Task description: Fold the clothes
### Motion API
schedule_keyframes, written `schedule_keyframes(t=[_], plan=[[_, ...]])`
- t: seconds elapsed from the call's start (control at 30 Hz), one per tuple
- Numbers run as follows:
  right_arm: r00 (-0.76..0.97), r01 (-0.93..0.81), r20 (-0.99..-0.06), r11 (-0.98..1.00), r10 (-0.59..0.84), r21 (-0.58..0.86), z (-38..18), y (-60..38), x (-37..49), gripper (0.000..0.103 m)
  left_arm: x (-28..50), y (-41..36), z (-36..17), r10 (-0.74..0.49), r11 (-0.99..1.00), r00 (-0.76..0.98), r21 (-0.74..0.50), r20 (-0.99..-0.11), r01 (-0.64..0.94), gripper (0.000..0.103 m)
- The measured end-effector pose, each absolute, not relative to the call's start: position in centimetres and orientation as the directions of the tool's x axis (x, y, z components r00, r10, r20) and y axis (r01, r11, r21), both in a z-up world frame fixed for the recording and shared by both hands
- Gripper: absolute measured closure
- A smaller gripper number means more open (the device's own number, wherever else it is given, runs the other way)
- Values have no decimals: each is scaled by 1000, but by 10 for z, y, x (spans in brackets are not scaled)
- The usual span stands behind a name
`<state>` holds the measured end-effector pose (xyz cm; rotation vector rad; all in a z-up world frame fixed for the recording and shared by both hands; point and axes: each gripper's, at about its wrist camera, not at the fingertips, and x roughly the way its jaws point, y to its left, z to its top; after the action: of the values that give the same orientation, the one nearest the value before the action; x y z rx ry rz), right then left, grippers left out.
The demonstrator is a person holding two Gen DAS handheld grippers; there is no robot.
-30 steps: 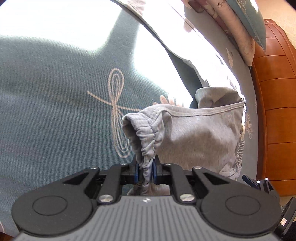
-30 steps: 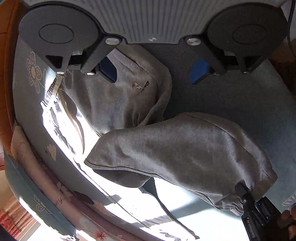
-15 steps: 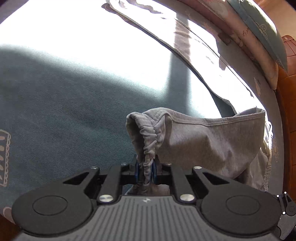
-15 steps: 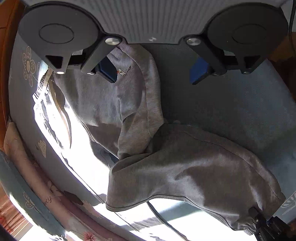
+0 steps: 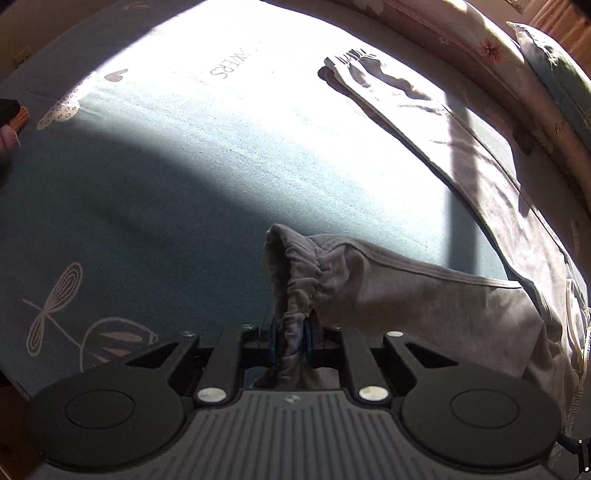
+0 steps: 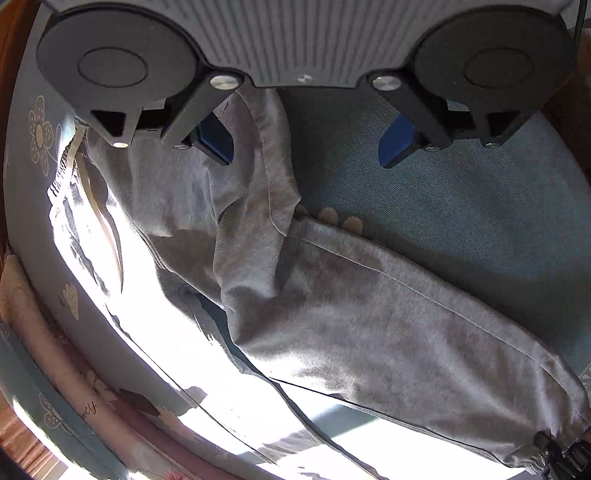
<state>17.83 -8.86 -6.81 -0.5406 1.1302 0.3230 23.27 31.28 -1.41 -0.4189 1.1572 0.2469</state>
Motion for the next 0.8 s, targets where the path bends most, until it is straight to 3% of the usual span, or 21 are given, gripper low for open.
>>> schedule_keyframes(t=[0.33,0.6,0.67,0.7,0.8], plan=[[372,-461,-928,862,-29,-211,-72,-87,188,14,241,358,-4,82,877,335,-92,-939,-471,92],[331,-357,-943,920,-36,-161,-75,-102,200,14,228,381,-2,55,843,257,-93,-965,-529,91],[324,-336,-945,930,-33,-147,-75,-106,202,14,227,381,-8,56,854,230,-73,-971,-515,88],[318,-325,-948,935,-31,-140,-75,-108,204,14,229,380,-13,69,860,206,-46,-976,-509,81],[310,-308,-950,944,-19,-119,-75,-110,206,14,234,380,-24,85,861,191,-25,-978,-508,78]])
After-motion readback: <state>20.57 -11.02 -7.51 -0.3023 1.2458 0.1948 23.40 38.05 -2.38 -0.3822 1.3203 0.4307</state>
